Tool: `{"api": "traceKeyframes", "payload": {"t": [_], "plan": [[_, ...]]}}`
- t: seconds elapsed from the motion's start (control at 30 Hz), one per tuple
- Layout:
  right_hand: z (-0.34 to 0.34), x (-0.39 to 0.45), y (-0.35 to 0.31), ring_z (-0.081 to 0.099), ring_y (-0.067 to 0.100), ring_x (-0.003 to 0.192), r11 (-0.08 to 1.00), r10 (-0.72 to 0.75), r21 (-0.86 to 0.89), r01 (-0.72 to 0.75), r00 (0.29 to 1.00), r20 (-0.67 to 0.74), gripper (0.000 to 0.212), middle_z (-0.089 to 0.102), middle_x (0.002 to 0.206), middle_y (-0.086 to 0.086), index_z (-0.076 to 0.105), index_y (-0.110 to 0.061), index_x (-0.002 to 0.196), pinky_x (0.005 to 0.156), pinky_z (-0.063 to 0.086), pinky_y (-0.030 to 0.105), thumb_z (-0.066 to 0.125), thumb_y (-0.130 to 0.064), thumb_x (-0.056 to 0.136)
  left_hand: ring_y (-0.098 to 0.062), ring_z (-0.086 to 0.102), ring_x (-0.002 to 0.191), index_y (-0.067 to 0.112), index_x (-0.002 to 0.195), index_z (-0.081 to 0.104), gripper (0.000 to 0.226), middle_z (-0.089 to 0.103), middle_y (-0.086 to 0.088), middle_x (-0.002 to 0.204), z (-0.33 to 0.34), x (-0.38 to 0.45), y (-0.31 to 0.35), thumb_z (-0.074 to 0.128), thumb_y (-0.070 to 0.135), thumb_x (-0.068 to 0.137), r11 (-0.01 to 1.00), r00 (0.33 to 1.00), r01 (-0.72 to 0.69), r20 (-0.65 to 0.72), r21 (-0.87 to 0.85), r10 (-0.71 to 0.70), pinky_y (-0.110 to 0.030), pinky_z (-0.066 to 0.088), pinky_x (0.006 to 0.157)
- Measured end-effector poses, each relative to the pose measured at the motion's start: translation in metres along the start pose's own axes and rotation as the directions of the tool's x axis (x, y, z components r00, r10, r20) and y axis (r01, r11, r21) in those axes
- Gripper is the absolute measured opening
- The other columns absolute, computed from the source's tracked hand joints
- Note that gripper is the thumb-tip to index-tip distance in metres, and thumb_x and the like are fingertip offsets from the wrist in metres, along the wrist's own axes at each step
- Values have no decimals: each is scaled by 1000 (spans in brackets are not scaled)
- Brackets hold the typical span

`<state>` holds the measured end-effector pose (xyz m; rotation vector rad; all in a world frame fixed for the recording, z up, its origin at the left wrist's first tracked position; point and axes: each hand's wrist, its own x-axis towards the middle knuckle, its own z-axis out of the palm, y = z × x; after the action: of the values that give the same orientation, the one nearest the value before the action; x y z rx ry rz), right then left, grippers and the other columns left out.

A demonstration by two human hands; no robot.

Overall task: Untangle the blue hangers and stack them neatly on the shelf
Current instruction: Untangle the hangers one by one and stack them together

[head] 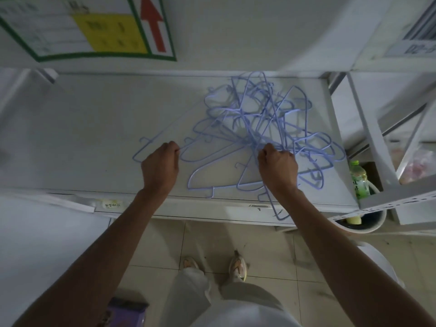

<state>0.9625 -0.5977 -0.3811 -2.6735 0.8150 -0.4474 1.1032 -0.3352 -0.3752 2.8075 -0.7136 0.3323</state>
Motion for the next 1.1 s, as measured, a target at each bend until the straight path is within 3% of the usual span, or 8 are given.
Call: {"api": "traceKeyframes", "payload": {"t": [0.07, 0.2, 0.37, 0.47, 0.6, 0.73, 0.87, 1.1], "plan": [[-5, 2, 1, 61, 39, 56, 999, -14, 49, 17, 999, -52, 30, 58, 51, 16, 59, -7, 79, 102, 46, 46, 42, -22, 98, -35, 64, 67, 15, 96, 59, 18, 63, -10, 82, -8, -12, -13, 46, 24, 105, 997, 999, 29, -24, 73, -27, -35, 42, 52], [-10, 4, 3, 62, 39, 69, 937, 187, 307, -165, 981, -44, 32, 67, 68, 10, 61, -14, 84, 62, 40, 33, 42, -36, 97, -30, 62, 62, 16, 94, 58, 18, 60, -6, 78, -17, -45, -29, 46, 23, 105, 993, 994, 101, 37, 64, -103, -27, 34, 47], [-11, 14, 12, 55, 6, 60, 830, 161, 534, -162, 986, 50, 25, 58, 63, -8, 63, -26, 81, 57, 40, 26, 49, -35, 99, -31, 64, 74, 17, 98, 59, 19, 64, -6, 86, -28, -62, -33, 44, 25, 106, 978, 977, 205, 58, -31, -203, -38, 51, 57], [-11, 12, 18, 53, 28, 58, 827, 100, 535, -176, 981, 169, 29, 58, 65, 13, 72, -20, 97, 56, 42, 34, 46, -32, 104, -27, 63, 73, 17, 96, 58, 17, 65, -3, 84, -43, -66, -28, 47, 24, 106, 969, 973, 226, -24, -100, -230, -40, 51, 59], [-15, 8, 20, 46, 30, 54, 768, 125, 614, -185, 982, 140, 28, 49, 60, 7, 68, -16, 97, 54, 39, 37, 42, -25, 104, -24, 67, 73, 22, 97, 58, 10, 68, 2, 80, -59, -69, -22, 50, 23, 104, 906, 943, 314, -20, -284, -333, -43, 55, 65], [-19, 5, 24, 43, 19, 46, 646, 130, 695, -316, 942, 308, 25, 49, 55, 6, 68, -21, 94, 51, 36, 30, 44, -26, 97, -28, 59, 53, 32, 110, 62, 23, 61, 0, 58, -56, -70, -1, 49, 26, 91, 775, 918, 395, 241, -494, -314, -42, 55, 63], [-18, -5, 36, 53, 21, 42, 710, 106, 618, -338, 919, 380, 39, 52, 46, 1, 63, -31, 128, 53, 45, 31, 40, -17, 99, -20, 50, 44, 26, 93, 73, 31, 49, 4, 49, -39, -70, 21, 44, 20, 86, 524, 841, 533, 485, -664, -241, -38, 52, 55], [-26, -16, 55, 51, 18, 51, 619, 153, 692, -372, 921, 358, 28, 57, 57, 4, 70, -21, 76, 46, 36, 25, 51, -28, 96, -21, 62, 45, 14, 76, 60, 23, 52, 0, 49, -29, -57, 33, 49, 26, 93, 320, 716, 688, 683, -652, -146, -31, 54, 54]]}}
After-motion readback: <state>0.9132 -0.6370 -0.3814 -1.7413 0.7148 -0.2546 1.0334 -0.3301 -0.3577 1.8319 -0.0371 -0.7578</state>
